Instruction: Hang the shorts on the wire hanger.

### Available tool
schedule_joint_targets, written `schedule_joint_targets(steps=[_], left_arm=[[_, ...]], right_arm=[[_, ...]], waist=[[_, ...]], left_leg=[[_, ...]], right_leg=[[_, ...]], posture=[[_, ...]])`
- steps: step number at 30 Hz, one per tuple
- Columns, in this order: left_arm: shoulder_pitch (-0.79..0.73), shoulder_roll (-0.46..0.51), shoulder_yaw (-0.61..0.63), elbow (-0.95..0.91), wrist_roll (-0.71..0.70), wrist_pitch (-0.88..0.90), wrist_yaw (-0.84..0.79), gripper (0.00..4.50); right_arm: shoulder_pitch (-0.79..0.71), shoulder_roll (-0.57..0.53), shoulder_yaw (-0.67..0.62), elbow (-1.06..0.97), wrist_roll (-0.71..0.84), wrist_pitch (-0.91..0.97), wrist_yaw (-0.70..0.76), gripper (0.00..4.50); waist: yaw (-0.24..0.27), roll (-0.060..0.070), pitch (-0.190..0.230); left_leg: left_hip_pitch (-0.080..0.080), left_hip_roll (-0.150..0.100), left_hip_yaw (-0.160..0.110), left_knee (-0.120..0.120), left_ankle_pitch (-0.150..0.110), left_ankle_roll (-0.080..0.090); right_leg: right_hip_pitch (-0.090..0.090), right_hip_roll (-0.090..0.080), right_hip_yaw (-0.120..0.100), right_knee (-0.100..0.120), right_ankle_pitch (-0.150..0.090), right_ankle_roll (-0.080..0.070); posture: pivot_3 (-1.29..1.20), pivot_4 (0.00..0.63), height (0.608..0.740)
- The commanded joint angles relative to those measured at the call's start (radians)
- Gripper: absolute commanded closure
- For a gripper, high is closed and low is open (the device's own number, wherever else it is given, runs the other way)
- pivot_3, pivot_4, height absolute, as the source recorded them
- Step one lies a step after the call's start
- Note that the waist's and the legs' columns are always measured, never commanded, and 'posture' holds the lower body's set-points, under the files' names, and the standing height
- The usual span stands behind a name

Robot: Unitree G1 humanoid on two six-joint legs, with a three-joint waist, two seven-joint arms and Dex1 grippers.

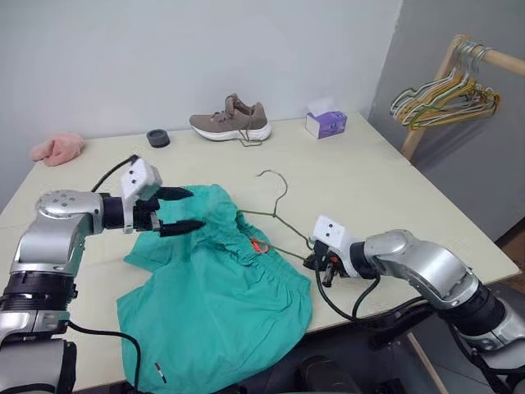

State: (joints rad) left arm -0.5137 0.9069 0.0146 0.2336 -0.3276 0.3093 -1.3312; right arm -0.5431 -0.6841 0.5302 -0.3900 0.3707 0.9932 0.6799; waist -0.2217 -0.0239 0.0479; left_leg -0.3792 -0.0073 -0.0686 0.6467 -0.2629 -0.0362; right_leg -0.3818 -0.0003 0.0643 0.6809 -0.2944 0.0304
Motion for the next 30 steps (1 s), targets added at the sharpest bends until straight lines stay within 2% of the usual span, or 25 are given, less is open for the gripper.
schedule_joint_targets(steps=[1,10,18,21,30], left_arm=[[-0.063,0.001,-0.045,-0.018,0.041,-0.062,-0.042,0.02],[-0.048,0.01,-0.144,-0.002,0.112,-0.157,-0.144,0.02],[-0.038,-0.003,-0.145,0.088,0.178,-0.229,-0.11,0.02],[-0.031,-0.009,-0.137,0.091,0.172,-0.226,-0.104,0.56],[-0.004,-0.027,-0.126,0.038,0.136,-0.171,-0.099,3.35]], right_arm=[[-0.023,-0.007,0.012,-0.054,-0.058,-0.08,0.03,4.5],[-0.015,0.002,0.011,-0.071,-0.144,-0.16,0.06,4.5],[-0.011,0.022,-0.044,-0.089,-0.128,-0.173,0.086,4.5],[-0.006,0.03,-0.056,-0.096,-0.126,-0.17,0.094,4.5],[0.002,0.04,-0.056,-0.101,-0.147,-0.226,0.111,4.5]], waist=[[0.0,0.0,0.0],[-0.007,0.0,0.0],[-0.006,0.0,0.0],[-0.006,0.0,0.0],[-0.006,0.0,0.0]], left_leg=[[0.0,0.0,0.0,0.0,0.0,0.0],[0.0,0.0,-0.001,0.001,0.0,0.0],[-0.001,0.0,-0.001,0.003,0.0,0.0],[-0.001,0.0,-0.002,0.003,0.0,0.0],[-0.001,0.0,-0.003,0.003,0.0,0.0]], right_leg=[[0.0,0.0,0.0,0.0,0.0,0.0],[0.0,0.0,-0.001,0.0,0.0,0.0],[0.001,0.0,-0.001,0.001,0.0,0.0],[0.001,0.0,-0.002,0.001,0.0,0.0],[0.001,0.0,-0.002,0.002,0.0,0.0]], posture=[[-0.22,0.0,0.74],[-0.24,0.0,0.74],[-0.25,0.0,0.74],[-0.24,0.0,0.74],[-0.24,0.0,0.74]])
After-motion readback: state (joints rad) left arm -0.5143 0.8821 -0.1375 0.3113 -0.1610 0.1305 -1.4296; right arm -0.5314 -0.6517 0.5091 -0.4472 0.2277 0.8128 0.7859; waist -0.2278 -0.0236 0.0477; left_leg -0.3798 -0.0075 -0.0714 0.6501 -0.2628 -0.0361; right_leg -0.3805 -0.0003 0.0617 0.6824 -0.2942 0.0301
